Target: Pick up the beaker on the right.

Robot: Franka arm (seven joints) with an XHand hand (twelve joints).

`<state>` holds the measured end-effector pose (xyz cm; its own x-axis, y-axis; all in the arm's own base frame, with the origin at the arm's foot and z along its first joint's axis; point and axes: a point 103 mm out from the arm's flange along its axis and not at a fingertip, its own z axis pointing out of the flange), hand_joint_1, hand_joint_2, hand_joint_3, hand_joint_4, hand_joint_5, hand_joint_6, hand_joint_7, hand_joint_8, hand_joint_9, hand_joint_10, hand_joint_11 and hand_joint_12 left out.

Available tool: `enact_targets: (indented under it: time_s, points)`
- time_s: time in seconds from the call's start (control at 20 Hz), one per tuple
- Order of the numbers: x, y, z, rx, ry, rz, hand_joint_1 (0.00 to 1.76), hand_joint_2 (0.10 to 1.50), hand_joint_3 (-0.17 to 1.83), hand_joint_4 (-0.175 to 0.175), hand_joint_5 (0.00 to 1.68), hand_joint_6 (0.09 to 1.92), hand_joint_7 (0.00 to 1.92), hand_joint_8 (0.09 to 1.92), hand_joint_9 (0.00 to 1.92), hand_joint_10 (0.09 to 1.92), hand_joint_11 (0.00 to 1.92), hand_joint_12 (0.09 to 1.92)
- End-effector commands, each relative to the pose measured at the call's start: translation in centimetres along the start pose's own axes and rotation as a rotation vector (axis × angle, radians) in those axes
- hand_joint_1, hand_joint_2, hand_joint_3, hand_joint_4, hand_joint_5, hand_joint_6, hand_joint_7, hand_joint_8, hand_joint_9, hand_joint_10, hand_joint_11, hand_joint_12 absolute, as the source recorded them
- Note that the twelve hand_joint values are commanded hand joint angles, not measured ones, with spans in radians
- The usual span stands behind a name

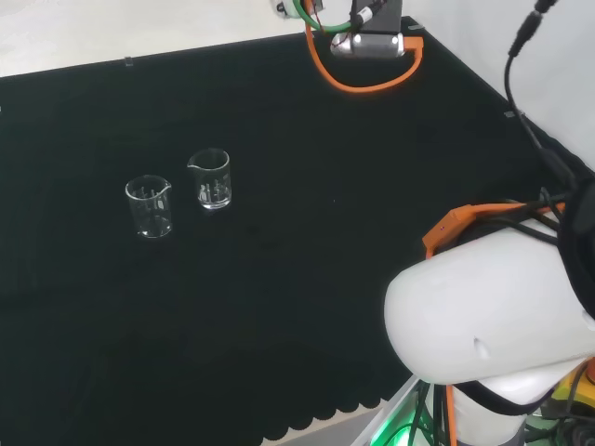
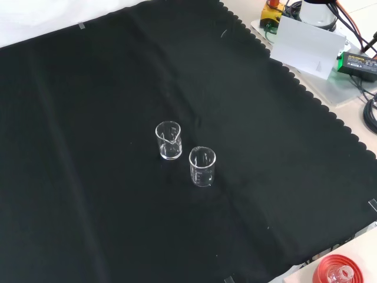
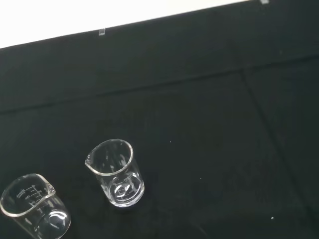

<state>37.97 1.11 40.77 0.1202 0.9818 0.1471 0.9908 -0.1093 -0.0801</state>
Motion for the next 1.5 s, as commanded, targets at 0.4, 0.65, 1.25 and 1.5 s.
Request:
enact_targets:
  time_s: [0.4,0.65,1.25,1.5]
  points:
    - [-2.0,7.3,6.8,0.061,0.131,-0.087,0.38,1.15,0.23,-0.053,0.16,0.09,0.03,0.58,0.12,0.73,0.0,1.15]
    - [-1.8,9.4,9.4,0.083,0.181,-0.133,0.4,1.14,0.24,-0.055,0.17,0.09,0.03,0.58,0.12,0.74,0.0,1.16]
    - [-0.7,13.9,15.3,0.122,0.326,-0.257,0.49,1.09,0.25,-0.057,0.19,0.09,0.05,0.59,0.15,0.74,0.0,1.17]
    - [-0.8,15.6,16.4,0.119,0.406,-0.29,0.7,0.87,0.38,-0.074,0.29,0.09,0.15,0.66,0.22,0.73,0.0,1.2]
